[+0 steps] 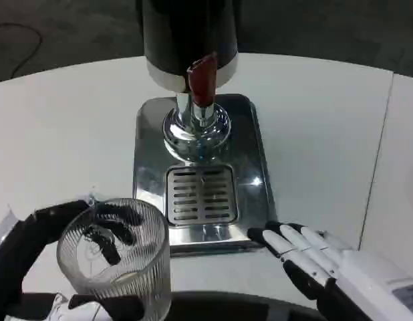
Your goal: Grasp the cup under the faucet to collect the drink, then remove the cup.
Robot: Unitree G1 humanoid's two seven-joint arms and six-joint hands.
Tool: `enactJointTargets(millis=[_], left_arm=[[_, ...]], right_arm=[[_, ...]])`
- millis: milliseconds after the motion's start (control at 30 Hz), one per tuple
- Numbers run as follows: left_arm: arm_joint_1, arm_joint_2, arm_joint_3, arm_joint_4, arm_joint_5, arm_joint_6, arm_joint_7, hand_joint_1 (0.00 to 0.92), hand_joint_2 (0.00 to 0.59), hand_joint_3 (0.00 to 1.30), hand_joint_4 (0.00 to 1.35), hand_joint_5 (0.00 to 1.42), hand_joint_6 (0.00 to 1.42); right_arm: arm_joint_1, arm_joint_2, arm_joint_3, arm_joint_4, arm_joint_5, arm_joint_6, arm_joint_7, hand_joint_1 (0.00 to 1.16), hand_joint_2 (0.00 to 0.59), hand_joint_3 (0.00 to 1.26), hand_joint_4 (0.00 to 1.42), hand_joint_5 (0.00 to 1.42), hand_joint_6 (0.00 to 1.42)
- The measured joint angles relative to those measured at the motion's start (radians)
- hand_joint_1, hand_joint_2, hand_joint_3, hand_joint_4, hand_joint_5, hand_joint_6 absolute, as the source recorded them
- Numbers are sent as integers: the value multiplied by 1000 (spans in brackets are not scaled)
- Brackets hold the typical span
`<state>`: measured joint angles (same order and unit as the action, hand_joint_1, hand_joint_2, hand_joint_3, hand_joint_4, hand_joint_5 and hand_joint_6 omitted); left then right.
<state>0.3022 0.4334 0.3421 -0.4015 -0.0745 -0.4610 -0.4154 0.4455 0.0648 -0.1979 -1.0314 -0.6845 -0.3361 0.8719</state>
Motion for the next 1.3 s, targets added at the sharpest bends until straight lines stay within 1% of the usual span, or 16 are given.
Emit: enactJointTargets(millis=[333, 533, 767, 867, 933, 1100, 1167, 1267, 1300], left_arm=[[0, 0, 1, -4, -1, 0, 0, 694, 17, 654, 713, 795, 564], [-3, 0, 9, -5, -1, 0, 0, 695, 16, 655, 713, 795, 573], [-41, 0, 29, 25, 0, 0, 2, 695, 16, 662, 713, 795, 585], [-63, 1, 30, 50, 1, 0, 4, 695, 16, 662, 713, 795, 591], [-86, 3, 31, 77, 4, 0, 6, 695, 16, 662, 713, 795, 593], [-154, 23, 30, 167, 35, -13, 12, 691, 19, 662, 713, 800, 597], [-176, 23, 30, 214, 61, -37, 27, 688, 19, 662, 713, 802, 598], [-233, 16, 27, 309, 133, -110, 92, 650, 16, 662, 713, 803, 589], [-254, 15, 25, 336, 149, -122, 110, 646, 15, 662, 713, 812, 581]], right_arm=[[3, 6, 1, 0, 0, -4, 0, 437, 493, 54, 0, 0, 0], [9, 14, 13, 0, -1, -4, 0, 435, 493, 54, 0, 0, 0], [34, 24, 25, 0, -13, -4, -5, 433, 493, 56, 0, 0, 0], [50, 31, 24, 0, -13, -5, -23, 432, 493, 59, 0, 0, 0], [60, 36, 19, 0, -13, -6, -31, 432, 493, 61, 0, 0, 0], [64, 36, 6, 0, -4, -6, -77, 431, 493, 63, 0, 0, 0], [68, 36, 5, 0, 3, -5, -92, 431, 493, 63, 0, 0, 0], [80, 34, 3, -1, 8, 2, -112, 431, 493, 63, 0, 0, 0], [82, 33, 3, -1, 10, 4, -115, 431, 493, 63, 0, 0, 0]])
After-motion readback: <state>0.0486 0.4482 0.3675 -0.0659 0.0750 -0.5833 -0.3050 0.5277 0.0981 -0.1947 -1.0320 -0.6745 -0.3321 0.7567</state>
